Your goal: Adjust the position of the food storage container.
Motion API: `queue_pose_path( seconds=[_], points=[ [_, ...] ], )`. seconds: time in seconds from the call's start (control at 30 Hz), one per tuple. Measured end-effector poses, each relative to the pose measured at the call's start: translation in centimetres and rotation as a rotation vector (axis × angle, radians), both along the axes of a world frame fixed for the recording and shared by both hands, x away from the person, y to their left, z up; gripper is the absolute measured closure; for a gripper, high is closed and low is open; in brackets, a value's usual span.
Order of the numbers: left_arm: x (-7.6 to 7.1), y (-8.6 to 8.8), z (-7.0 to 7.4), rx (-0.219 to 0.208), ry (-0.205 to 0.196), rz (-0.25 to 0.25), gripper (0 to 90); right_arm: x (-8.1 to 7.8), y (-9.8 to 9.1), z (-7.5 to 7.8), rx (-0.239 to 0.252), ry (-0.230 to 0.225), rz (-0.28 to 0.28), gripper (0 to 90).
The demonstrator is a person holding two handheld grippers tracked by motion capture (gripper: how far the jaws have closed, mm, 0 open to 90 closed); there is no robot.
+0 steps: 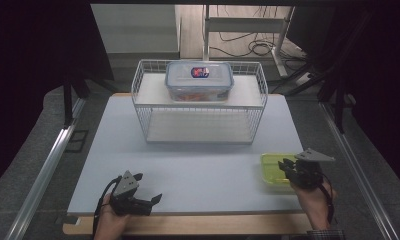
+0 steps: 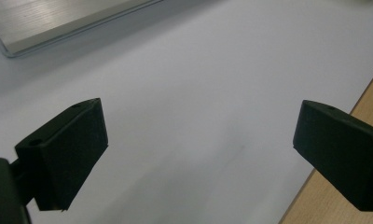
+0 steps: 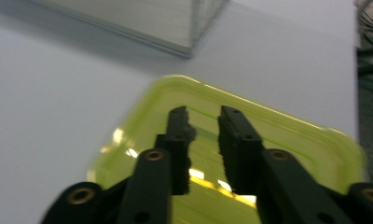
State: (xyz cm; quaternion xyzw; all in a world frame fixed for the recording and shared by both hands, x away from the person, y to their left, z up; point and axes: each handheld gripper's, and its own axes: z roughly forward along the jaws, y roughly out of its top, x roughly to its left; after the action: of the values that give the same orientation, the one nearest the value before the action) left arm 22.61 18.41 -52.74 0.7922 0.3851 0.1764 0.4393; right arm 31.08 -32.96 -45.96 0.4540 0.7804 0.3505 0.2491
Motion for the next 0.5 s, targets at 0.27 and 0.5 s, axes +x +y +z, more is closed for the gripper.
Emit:
queue_pose_path(
  seconds=[0.27,0.5],
  points=[
    [0.1,-0.1,-0.2,0.008,0.016,0.006,3.3,0.5,-4.4,0.0,0.011,-0.008,-0.134,89.4],
    [0.3,-0.1,-0.3,0.014,0.026,0.01,3.4,0.8,-6.8,-0.9,-0.03,-0.012,-0.219,89.5]
  ],
)
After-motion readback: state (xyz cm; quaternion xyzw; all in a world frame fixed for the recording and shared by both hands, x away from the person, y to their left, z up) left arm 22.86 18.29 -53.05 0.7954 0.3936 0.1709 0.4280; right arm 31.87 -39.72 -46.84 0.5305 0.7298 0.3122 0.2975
